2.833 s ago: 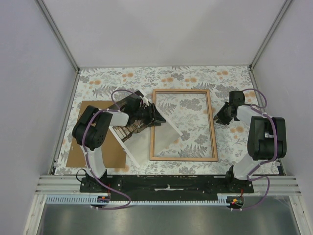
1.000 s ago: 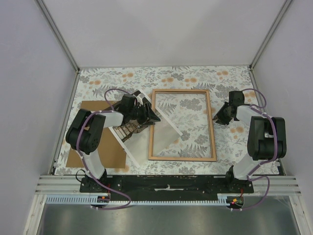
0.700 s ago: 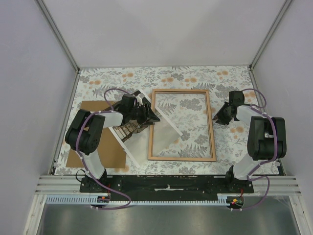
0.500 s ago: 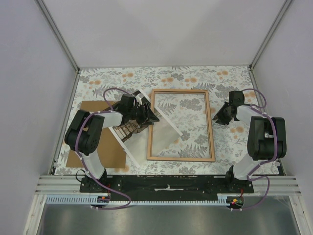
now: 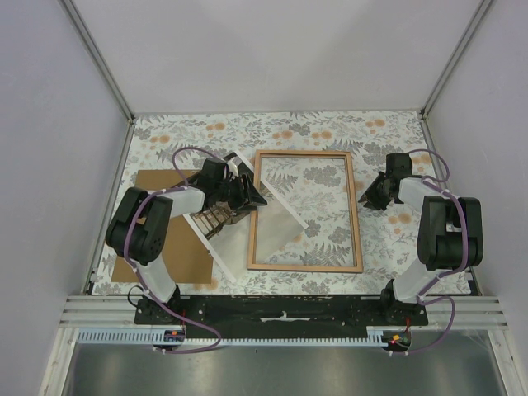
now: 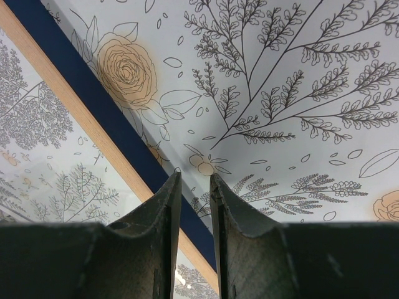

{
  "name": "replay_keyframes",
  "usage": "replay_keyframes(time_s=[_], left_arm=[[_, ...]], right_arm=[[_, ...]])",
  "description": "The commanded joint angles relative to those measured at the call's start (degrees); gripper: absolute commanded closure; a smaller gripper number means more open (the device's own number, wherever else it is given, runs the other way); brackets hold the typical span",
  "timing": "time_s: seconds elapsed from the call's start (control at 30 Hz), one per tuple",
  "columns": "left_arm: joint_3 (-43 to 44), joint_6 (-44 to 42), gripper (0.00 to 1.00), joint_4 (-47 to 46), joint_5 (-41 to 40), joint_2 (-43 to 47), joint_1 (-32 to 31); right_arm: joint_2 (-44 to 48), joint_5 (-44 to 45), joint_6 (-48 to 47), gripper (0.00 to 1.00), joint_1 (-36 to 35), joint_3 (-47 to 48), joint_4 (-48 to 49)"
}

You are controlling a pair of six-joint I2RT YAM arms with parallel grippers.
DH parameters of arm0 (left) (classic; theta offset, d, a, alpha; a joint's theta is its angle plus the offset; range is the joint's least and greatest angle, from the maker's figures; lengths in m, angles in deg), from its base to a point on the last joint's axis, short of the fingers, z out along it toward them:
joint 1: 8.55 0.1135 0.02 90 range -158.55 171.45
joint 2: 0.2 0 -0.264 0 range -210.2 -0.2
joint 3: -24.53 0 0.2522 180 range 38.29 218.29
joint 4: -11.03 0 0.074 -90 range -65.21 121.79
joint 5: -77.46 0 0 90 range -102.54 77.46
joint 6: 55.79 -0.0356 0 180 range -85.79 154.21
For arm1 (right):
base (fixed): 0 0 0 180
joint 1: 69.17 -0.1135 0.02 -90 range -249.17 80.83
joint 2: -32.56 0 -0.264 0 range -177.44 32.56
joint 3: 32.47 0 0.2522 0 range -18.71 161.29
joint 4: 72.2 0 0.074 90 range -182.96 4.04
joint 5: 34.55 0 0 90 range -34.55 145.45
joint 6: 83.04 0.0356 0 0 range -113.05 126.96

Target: Put the photo into the frame

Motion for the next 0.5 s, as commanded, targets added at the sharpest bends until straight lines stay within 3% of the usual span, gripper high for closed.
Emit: replay_keyframes(time_s=[0.0,0.47], left_arm=[[0.74,-3.21,0.42,1.14,-1.41,2.95,0.36],[0.74,-4.44,0.42,3.60,-3.25,4.70,0.63]], right_arm=[[-0.96,0.81,-1.00,0.68,-0.41,0.24,-1.83],[-0.96,0.81,-1.09,0.68,-0.41,0.24,-1.74]])
